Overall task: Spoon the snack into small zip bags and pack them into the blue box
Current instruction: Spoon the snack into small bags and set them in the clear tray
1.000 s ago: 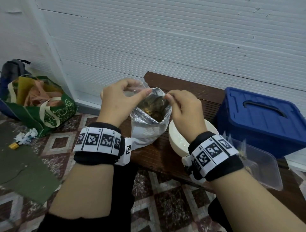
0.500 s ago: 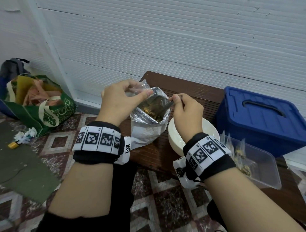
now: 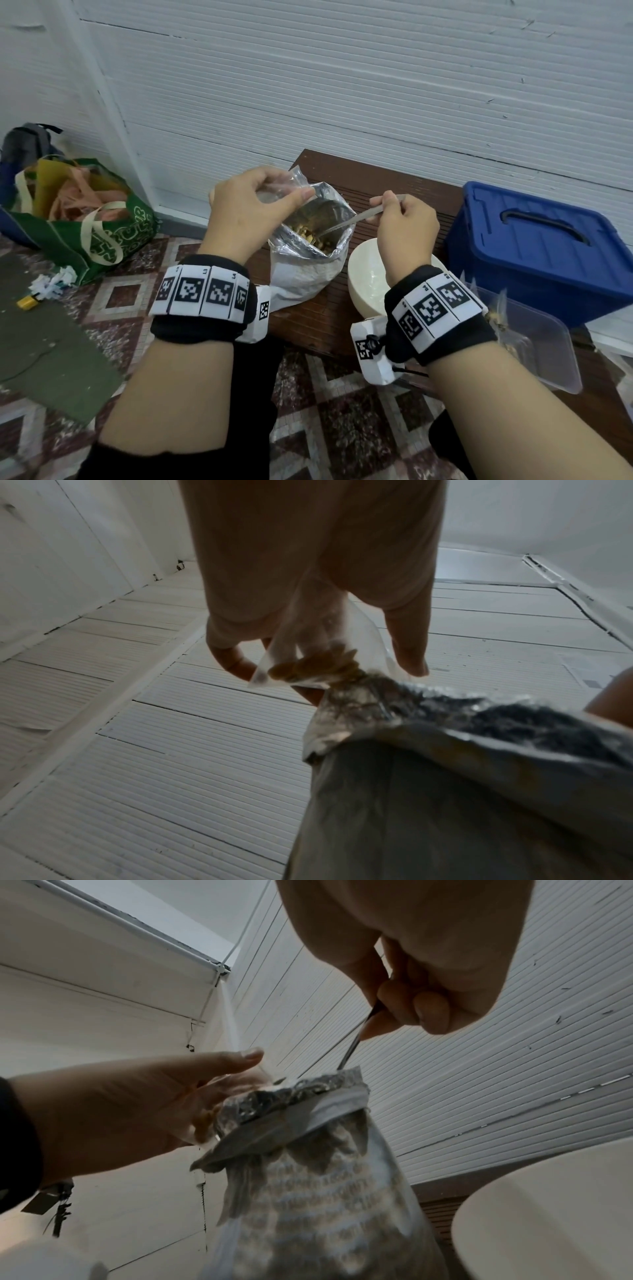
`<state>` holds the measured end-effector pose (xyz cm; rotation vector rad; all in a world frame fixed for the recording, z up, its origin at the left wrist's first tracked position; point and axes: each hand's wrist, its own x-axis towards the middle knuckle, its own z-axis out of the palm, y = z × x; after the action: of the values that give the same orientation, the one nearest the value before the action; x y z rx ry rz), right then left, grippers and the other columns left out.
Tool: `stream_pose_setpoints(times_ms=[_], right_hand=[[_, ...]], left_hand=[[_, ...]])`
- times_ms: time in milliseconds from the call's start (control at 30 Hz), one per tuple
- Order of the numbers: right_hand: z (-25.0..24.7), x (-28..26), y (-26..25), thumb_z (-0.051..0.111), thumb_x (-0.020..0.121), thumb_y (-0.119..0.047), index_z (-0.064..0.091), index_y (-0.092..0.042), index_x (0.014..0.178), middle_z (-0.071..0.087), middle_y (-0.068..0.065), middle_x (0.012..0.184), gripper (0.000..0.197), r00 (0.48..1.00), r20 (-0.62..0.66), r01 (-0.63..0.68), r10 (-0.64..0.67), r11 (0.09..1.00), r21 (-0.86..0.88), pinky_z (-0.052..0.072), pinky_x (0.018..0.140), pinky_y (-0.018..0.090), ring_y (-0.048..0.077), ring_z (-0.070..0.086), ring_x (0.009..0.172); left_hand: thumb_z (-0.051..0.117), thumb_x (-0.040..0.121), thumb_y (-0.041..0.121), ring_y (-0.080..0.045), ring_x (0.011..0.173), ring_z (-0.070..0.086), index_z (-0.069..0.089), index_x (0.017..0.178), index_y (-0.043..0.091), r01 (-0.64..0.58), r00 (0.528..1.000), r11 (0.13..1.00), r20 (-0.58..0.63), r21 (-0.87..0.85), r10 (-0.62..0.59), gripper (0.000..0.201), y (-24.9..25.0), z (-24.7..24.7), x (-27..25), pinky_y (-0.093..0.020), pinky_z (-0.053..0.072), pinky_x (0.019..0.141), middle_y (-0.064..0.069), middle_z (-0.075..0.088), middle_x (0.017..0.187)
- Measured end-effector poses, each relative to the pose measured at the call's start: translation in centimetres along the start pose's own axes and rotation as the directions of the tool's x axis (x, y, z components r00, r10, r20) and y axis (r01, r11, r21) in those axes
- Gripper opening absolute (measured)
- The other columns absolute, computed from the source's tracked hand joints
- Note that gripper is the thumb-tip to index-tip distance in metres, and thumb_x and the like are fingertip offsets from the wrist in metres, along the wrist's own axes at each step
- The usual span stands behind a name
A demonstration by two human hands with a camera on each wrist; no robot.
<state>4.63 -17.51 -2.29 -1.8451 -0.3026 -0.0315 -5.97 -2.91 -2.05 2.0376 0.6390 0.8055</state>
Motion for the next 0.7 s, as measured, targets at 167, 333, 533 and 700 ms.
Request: stream_pose_setpoints(times_ms=[167, 333, 533, 700], right_hand=[[-0.8, 0.8, -0.5, 0.044, 0.099, -0.021, 0.065, -0.018, 0.079, 0.063, -0.002, 0.064, 0.03, 0.993, -0.083, -0.079, 0.085, 0.995, 0.067, 0.039, 0.055, 0.016, 0.004, 0.051, 0.057], [-2.1, 2.0, -1.3, 0.042, 0.099, -0.018, 0.067, -0.013, 0.083, 0.062, -0.003, 0.068, 0.03, 0.981, -0.166, -0.083, 0.097, 0.992, 0.094, 0.037, 0.049, 0.005, 0.0, 0.051, 0.056], [-3.2, 3.2, -2.6, 0.04, 0.098, -0.016, 0.065, -0.014, 0.08, 0.062, -0.002, 0.067, 0.031, 0.975, -0.213, -0.049, 0.065, 0.995, 0.083, 0.045, 0.064, 0.018, 0.004, 0.053, 0.062], [-3.0, 3.4, -3.2, 0.04, 0.098, -0.017, 0.058, -0.022, 0.067, 0.067, 0.008, 0.087, 0.036, 0.978, -0.208, -0.008, 0.016, 0.999, 0.041, 0.047, 0.076, 0.028, 0.013, 0.057, 0.077]], left_hand=[[0.067, 0.061, 0.077, 0.0, 0.095, 0.062, 0.06, 0.083, 0.046, 0.007, 1.0, 1.0, -0.007, 0.018, -0.007, 0.038, -0.1, -0.1, 0.1, -0.049, 0.045, 0.1, 0.026, 0.065, 0.085], [0.061, 0.056, 0.082, -0.001, 0.095, 0.062, 0.058, 0.078, 0.048, 0.012, 1.0, 0.999, 0.012, 0.039, -0.012, 0.04, -0.1, -0.3, 0.0, -0.051, 0.043, 0.101, 0.027, 0.064, 0.084], [0.066, 0.059, 0.078, -0.001, 0.099, 0.06, 0.057, 0.08, 0.048, -0.012, 0.998, 0.997, 0.054, 0.07, 0.008, 0.037, 0.2, -0.3, 0.0, -0.05, 0.04, 0.104, 0.03, 0.064, 0.082], [0.057, 0.052, 0.086, -0.002, 0.104, 0.06, 0.058, 0.089, 0.049, -0.047, 0.992, 0.992, 0.124, 0.114, 0.033, 0.052, 0.1, -0.1, 0.0, -0.049, 0.037, 0.106, 0.029, 0.065, 0.088]])
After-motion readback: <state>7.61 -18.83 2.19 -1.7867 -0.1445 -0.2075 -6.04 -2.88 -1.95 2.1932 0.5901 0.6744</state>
